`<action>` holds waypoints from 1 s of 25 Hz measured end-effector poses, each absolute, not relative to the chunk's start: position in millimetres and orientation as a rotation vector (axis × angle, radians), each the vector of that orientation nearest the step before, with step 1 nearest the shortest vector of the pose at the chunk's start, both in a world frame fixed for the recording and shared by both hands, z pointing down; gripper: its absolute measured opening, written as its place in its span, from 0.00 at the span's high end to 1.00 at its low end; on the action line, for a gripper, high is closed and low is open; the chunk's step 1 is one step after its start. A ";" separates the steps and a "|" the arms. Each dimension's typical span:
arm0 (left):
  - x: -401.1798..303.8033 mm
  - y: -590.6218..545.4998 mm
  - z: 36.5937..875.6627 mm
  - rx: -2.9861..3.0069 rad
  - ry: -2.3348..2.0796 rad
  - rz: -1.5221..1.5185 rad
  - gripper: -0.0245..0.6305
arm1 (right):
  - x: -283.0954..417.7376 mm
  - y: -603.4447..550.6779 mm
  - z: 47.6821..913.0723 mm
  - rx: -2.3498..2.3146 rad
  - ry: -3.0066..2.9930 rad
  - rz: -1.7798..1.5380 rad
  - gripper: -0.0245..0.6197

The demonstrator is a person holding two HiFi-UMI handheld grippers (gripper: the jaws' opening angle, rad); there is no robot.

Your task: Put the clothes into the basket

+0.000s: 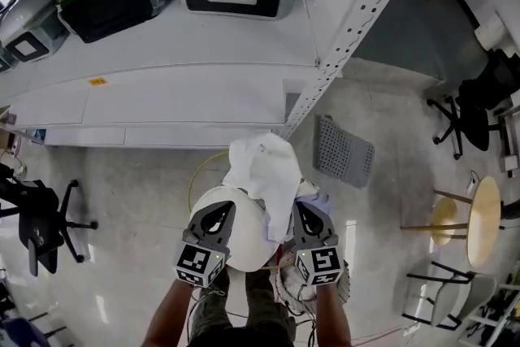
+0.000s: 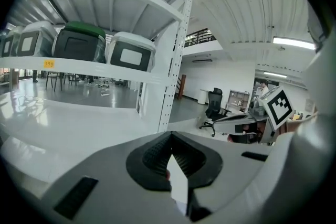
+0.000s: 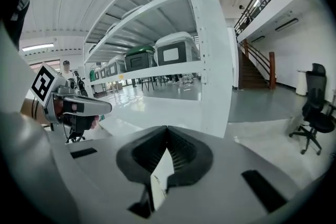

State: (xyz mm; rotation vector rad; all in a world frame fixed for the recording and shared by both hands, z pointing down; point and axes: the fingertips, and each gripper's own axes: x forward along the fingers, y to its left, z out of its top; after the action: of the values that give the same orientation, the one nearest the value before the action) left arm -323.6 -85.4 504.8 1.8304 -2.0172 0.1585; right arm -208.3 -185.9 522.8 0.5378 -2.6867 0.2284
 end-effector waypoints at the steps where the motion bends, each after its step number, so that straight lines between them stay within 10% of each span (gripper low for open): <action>1: -323.7 -87.9 512.9 1.819 -2.015 0.163 0.96 | -208.8 -189.3 531.5 0.528 -2.679 0.237 0.92; 16: -311.4 -105.4 576.9 1.734 -1.949 0.199 0.96 | -232.1 -238.6 609.0 0.440 -2.614 0.344 0.92; 25: -318.9 -95.4 587.5 1.668 -1.938 0.200 0.96 | -262.2 -268.5 659.1 0.354 -2.468 0.326 0.52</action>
State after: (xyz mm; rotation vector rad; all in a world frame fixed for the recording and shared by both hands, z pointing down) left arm -318.9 -95.4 587.5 1.6684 -1.9384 0.2001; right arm -262.2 -268.5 659.1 0.3537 -2.4684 0.3257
